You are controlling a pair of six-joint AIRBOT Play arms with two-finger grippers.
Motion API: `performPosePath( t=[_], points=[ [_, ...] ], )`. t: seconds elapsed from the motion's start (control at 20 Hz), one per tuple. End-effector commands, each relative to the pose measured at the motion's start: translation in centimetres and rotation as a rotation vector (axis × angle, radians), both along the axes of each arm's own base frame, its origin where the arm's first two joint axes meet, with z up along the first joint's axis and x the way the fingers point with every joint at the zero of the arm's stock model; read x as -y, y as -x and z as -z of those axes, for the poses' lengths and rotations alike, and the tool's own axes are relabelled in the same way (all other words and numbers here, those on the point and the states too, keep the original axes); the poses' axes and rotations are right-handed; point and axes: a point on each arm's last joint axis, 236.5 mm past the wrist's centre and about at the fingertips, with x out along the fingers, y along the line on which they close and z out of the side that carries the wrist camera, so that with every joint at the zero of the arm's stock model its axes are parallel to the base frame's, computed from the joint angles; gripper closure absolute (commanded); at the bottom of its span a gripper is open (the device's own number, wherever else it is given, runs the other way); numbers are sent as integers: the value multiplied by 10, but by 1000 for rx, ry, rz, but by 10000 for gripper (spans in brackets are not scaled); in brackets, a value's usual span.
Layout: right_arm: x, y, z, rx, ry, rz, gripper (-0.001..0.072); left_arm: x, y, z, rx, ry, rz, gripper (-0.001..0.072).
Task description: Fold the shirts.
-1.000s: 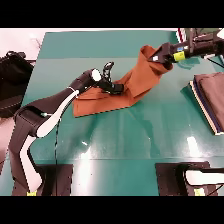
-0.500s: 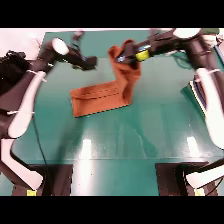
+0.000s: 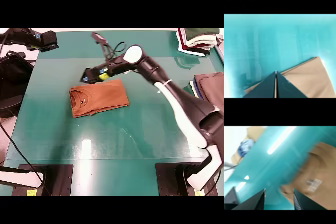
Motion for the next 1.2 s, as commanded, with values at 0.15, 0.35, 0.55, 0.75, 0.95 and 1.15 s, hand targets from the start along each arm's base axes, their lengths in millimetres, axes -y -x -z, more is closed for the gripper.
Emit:
performPosePath(
  t=[0.15, 0.35, 0.55, 0.75, 0.95, 1.15],
  points=[
    [162, -26, 91, -270, 189, 184, 84, 6, 9, -8, 5, 14, 41, 687],
    [197, -29, 154, -494, 143, 278, 95, 9, 12, -6, -10, 19, 53, 687],
    [176, -39, 185, -600, 43, 314, 157, 9, 12, -6, -2, 4, 67, 687],
    [140, -52, 196, -573, 34, 264, 162, 11, 12, -7, -2, 15, 71, 687],
    [92, -52, 195, -522, 38, 172, 434, 18, 14, -9, -1, 43, 87, 688],
    [65, -60, 168, -430, 16, 127, 696, 42, 19, -9, 10, 19, 151, 688]
  ],
)
